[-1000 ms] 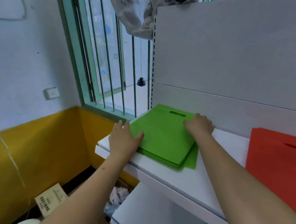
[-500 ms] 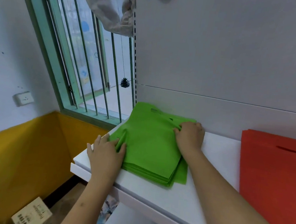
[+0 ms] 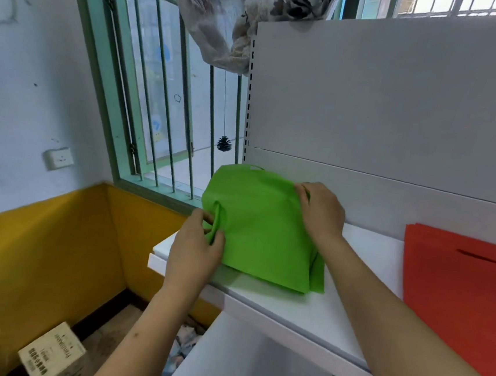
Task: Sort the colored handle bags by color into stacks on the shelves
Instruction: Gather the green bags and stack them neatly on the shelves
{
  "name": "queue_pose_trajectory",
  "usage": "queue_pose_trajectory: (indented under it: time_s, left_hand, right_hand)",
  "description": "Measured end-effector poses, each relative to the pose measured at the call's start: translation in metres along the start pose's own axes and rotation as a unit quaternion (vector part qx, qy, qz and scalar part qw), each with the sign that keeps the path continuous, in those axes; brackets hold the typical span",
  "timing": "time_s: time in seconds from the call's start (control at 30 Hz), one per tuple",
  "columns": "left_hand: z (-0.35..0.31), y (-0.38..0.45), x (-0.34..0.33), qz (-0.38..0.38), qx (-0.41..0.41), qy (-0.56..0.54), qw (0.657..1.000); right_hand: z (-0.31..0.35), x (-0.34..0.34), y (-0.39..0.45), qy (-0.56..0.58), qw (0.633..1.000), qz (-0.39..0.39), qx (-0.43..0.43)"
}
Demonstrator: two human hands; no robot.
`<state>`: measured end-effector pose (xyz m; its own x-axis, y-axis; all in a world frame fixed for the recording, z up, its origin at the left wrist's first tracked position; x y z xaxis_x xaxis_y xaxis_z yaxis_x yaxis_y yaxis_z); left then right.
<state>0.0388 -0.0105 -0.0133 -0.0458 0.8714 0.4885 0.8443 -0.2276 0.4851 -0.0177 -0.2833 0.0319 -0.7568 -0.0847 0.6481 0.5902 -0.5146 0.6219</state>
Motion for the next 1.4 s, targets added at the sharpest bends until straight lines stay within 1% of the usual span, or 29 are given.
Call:
queue_pose_trajectory:
  time_s: [0.07,0.17,0.27,0.37,0.43,0.5,0.57,0.63,0.73,0.77,0.83,0.9,0.97,1.0,1.07,1.13,1.17,1.2,1.23,1.3,1.4]
  left_hand:
    - [0.004,-0.012,0.018,0.009,0.026,-0.067,0.997]
    - [0.011,-0.035,0.046,0.009,0.047,-0.16,0.986]
    - [0.037,-0.063,0.066,0.019,0.094,-0.211,0.973]
    - [0.062,-0.102,0.078,0.066,0.152,-0.246,0.955]
    - [0.082,-0.133,0.079,0.098,0.196,-0.278,0.935]
    - [0.102,-0.172,0.071,0.126,0.261,-0.324,0.901]
    - [0.119,-0.215,0.059,0.152,0.308,-0.334,0.878]
    - [0.128,-0.256,0.045,0.178,0.322,-0.317,0.874]
    - [0.134,-0.309,0.026,0.241,0.318,-0.243,0.884]
    - [0.139,-0.322,0.021,0.251,0.312,-0.219,0.89]
    - [0.147,-0.345,0.013,0.257,0.308,-0.189,0.896]
    - [0.151,-0.362,0.001,0.256,0.31,-0.173,0.899]
    - [0.152,-0.381,-0.012,0.282,0.311,-0.129,0.898]
    - [0.149,-0.391,-0.021,0.31,0.309,-0.103,0.893]
    - [0.146,-0.408,-0.044,0.35,0.307,-0.076,0.882]
    - [0.144,-0.416,-0.068,0.36,0.309,-0.062,0.878]
    - [0.142,-0.418,-0.082,0.359,0.309,-0.056,0.879]
    - [0.137,-0.416,-0.096,0.354,0.308,-0.047,0.882]
    - [0.134,-0.415,-0.113,0.346,0.307,-0.043,0.885]
    - [0.129,-0.422,-0.151,0.351,0.325,-0.038,0.877]
    - [0.128,-0.444,-0.207,0.381,0.372,-0.029,0.846]
  right_hand:
    - [0.01,0.003,-0.008,0.019,1.0,0.01,-0.004]
    - [0.027,0.011,-0.027,0.111,0.994,0.012,-0.002]
    - [0.041,0.022,-0.057,0.183,0.983,0.014,-0.02]
    - [0.048,0.039,-0.097,0.223,0.973,-0.001,-0.063]
    - [0.05,0.053,-0.131,0.232,0.968,-0.022,-0.089]
    - [0.045,0.063,-0.171,0.259,0.956,-0.042,-0.133]
    - [0.041,0.072,-0.217,0.27,0.948,-0.058,-0.156]
    - [0.038,0.081,-0.258,0.251,0.955,-0.06,-0.146]
    - [0.019,0.092,-0.304,0.181,0.974,-0.05,-0.13]
    - [0.005,0.094,-0.316,0.161,0.976,-0.044,-0.141]
    - [-0.031,0.096,-0.341,0.143,0.97,-0.017,-0.197]
    - [-0.073,0.1,-0.365,0.122,0.957,-0.002,-0.264]
    - [-0.117,0.103,-0.389,0.122,0.934,-0.004,-0.336]
    - [-0.141,0.102,-0.403,0.137,0.913,-0.001,-0.385]
    - [-0.19,0.093,-0.43,0.2,0.853,-0.003,-0.481]
    - [-0.234,0.083,-0.452,0.258,0.799,-0.008,-0.544]
    - [-0.255,0.078,-0.459,0.273,0.783,-0.003,-0.559]
    - [-0.273,0.075,-0.462,0.279,0.774,0.005,-0.568]
    - [-0.293,0.072,-0.464,0.28,0.772,0.013,-0.571]
    - [-0.334,0.069,-0.465,0.253,0.78,0.041,-0.571]
    - [-0.399,0.066,-0.457,0.151,0.819,0.112,-0.542]
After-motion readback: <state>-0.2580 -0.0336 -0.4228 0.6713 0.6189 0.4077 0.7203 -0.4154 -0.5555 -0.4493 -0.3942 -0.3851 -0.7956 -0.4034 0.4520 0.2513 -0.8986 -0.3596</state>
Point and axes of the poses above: each hand's wrist, its own y-axis towards the middle knuckle, its own x-axis out of the back of the hand, z = x × y, the point moved 10 cm from there along y, towards the middle knuckle, and after that the axes turned 1 degree about -z, right-handed, at the moved point
